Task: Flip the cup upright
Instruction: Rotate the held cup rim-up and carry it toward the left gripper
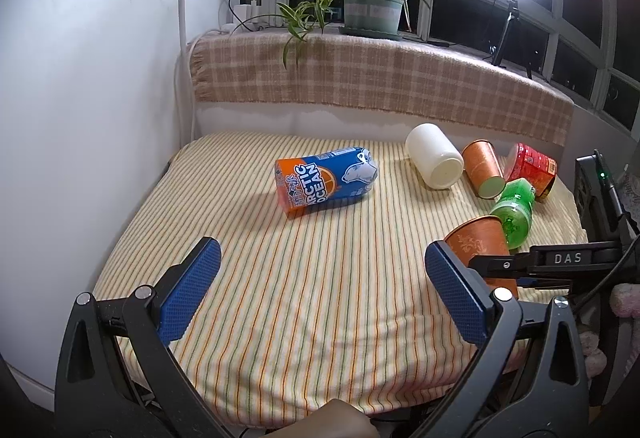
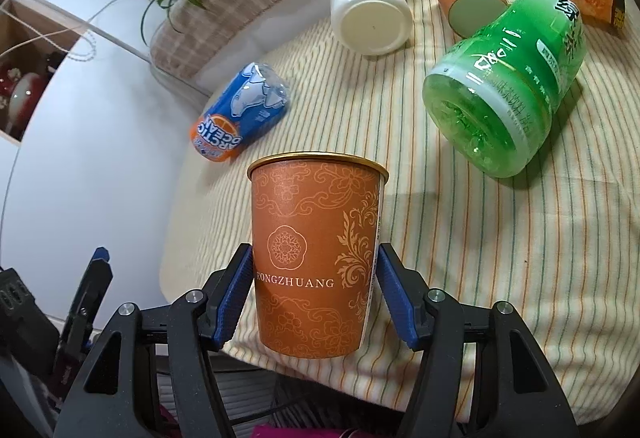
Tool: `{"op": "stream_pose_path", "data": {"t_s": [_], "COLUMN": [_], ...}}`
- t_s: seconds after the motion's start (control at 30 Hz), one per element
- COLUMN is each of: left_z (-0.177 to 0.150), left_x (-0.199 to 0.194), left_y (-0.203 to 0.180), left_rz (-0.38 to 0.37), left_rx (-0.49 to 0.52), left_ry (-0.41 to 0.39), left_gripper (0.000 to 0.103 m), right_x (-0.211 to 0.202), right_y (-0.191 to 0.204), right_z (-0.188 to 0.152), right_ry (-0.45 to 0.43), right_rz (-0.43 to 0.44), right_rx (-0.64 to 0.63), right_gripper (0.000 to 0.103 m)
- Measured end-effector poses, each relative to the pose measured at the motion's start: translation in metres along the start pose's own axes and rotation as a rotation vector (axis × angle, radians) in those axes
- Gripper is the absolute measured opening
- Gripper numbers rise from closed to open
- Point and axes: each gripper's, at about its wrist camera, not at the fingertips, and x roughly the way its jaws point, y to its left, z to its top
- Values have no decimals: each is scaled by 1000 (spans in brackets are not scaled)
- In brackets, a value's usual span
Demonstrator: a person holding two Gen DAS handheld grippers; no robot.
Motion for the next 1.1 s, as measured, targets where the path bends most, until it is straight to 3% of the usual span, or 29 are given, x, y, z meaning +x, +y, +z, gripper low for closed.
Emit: {"op": "stream_pose_path", "data": {"t_s": [0.4,0.6,0.83,1.1], "left_z": [0,3,8,12], "left_x": [6,12,35,84], "left_y": [-11,-16,-23,-36], "left_rz": [-10,-51,-182,-389], "left_rx": [19,15,-44,-170], "left_ry": [10,34,145,339], "left_gripper": [103,103,103,103], "right_x": [5,-10,-47,-79], "right_y": [1,3,1,-15], "right_z": [2,-2,-18,-37], "right_ry": [2,-32,-134,-209], "right_rz": [-36,-51,-125,-233], "right_rx": [-50,-95,-146,-145], "right_gripper": [68,68,68,68]}}
